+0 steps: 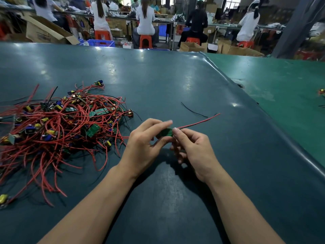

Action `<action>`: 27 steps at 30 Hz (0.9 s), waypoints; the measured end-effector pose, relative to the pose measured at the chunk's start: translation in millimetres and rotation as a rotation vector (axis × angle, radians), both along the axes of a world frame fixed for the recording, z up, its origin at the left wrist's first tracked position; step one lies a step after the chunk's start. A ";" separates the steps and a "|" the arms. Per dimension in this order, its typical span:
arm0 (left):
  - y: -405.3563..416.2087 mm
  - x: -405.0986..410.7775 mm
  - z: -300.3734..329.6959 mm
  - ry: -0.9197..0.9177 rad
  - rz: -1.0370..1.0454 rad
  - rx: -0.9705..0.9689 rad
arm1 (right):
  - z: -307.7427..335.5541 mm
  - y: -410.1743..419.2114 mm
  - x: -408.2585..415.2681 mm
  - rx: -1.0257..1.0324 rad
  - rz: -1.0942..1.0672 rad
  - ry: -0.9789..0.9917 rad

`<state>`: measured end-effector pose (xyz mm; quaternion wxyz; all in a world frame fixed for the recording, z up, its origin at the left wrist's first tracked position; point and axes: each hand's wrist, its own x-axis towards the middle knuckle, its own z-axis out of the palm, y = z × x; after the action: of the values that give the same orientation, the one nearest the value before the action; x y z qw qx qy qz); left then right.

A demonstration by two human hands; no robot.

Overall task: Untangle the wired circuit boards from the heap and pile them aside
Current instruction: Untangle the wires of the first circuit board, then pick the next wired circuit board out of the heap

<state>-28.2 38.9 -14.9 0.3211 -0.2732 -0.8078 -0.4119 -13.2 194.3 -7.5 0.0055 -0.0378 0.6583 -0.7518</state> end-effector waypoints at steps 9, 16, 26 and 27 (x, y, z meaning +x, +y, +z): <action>-3.2 -6.8 0.3 0.222 0.210 -0.046 | 9.7 5.8 -6.7 -0.136 -0.371 0.032; -6.7 -8.3 -1.7 0.147 0.308 -0.022 | 16.4 39.3 -16.2 -0.733 -0.710 -0.073; -17.4 -4.0 1.1 0.067 0.609 -0.148 | 10.8 36.6 -15.3 -0.624 -0.776 -0.196; -20.9 -4.2 2.1 0.058 0.666 -0.147 | 10.7 36.7 -16.1 -0.608 -0.788 -0.204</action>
<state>-32.4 18.0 -12.8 0.4403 -0.0283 -0.8707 -0.2172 -29.3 231.1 3.2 -0.2253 0.2872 0.3703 -0.8542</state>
